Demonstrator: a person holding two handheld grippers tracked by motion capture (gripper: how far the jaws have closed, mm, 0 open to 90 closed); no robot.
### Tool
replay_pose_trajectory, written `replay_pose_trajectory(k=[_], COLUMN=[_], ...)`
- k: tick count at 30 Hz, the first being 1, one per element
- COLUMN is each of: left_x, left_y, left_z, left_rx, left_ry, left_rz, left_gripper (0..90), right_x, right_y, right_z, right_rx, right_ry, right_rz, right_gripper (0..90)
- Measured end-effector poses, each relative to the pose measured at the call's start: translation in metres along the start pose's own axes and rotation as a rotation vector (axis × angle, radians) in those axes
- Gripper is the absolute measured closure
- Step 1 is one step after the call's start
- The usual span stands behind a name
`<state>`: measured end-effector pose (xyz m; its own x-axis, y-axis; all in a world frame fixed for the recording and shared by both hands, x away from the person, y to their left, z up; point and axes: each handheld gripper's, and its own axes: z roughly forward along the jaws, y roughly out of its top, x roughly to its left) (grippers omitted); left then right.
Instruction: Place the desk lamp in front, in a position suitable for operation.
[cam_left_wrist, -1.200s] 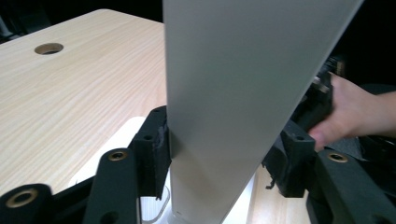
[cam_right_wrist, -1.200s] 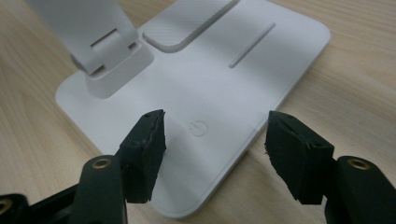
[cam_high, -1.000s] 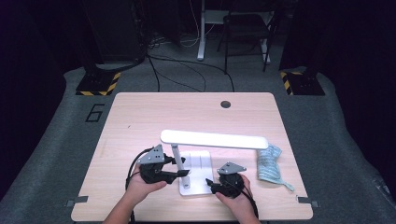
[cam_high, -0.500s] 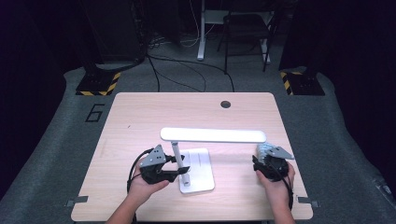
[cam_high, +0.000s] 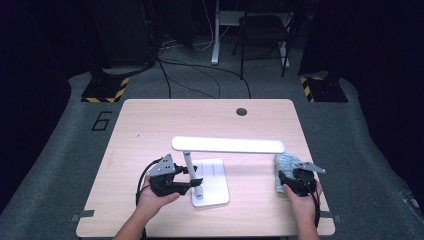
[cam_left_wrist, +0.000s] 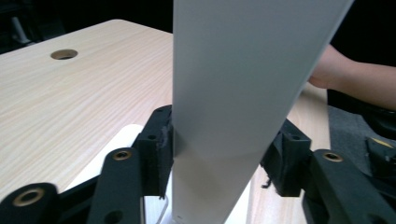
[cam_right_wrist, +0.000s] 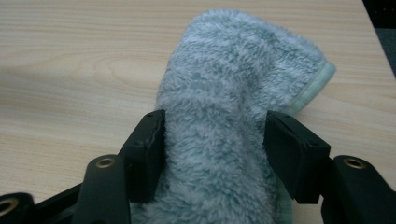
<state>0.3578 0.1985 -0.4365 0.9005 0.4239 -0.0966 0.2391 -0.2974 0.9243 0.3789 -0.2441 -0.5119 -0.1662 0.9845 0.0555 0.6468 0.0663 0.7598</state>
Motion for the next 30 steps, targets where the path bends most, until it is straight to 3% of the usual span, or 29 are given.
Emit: replay_pose_trajectory(k=[4,6,7,9,11,12,14,15,16,18,19,21,24,25,30], left_x=[-0.001,0.0,0.001,0.0,-0.002,-0.002,-0.004,-0.004,-0.004,-0.005,-0.005,-0.006,-0.006,-0.007,-0.008], left_y=[0.002,0.002,0.002,0.002,0.003,0.003,0.002,0.002,0.002,0.002,0.001,0.001,0.001,0.001,0.001], left_z=[0.0,-0.002,-0.003,-0.002,-0.002,-0.002,-0.001,-0.001,-0.001,0.001,0.0,0.001,0.001,0.001,0.002], left_rx=[0.015,0.022,0.023,0.021,0.032,0.032,0.02,0.023,0.023,0.01,0.014,0.009,0.002,0.002,0.005], left_ry=[0.0,-0.008,-0.013,-0.004,0.008,0.008,0.021,0.015,0.015,0.025,0.026,0.031,0.037,0.039,0.045], left_rz=[0.011,0.005,0.005,0.008,0.021,0.021,0.017,0.017,0.017,0.017,0.021,0.022,0.021,0.021,0.024], left_gripper=[46.4,50.4,50.5,50.6,51.6,51.7,51.7,51.8,51.8,51.9,51.9,51.9,52.0,52.1,52.2], right_x=[0.008,0.012,0.015,0.017,0.032,0.032,0.049,0.07,0.07,0.095,0.114,0.121,0.142,0.153,0.169], right_y=[0.0,0.001,0.002,0.003,0.007,0.007,0.01,0.013,0.013,0.015,0.015,0.015,0.014,0.011,0.001], right_z=[0.006,0.007,0.007,0.006,0.0,0.0,-0.004,-0.009,-0.009,-0.011,-0.011,-0.011,-0.01,-0.01,-0.009], right_rx=[0.026,0.03,0.03,0.034,0.01,0.01,-0.006,-0.023,-0.023,-0.02,-0.018,-0.018,-0.007,0.004,0.025], right_ry=[0.005,0.003,0.005,0.009,0.067,0.067,0.117,0.163,0.163,0.227,0.259,0.276,0.346,0.386,0.431], right_rz=[-0.049,-0.076,-0.083,-0.087,-0.101,-0.101,-0.117,-0.16,-0.16,-0.2,-0.217,-0.232,-0.264,-0.248,-0.267], right_gripper=[39.1,44.2,51.7,53.7,55.7,55.7,55.7,55.7,55.7,55.6,55.6,55.6,55.6,55.6,55.4])
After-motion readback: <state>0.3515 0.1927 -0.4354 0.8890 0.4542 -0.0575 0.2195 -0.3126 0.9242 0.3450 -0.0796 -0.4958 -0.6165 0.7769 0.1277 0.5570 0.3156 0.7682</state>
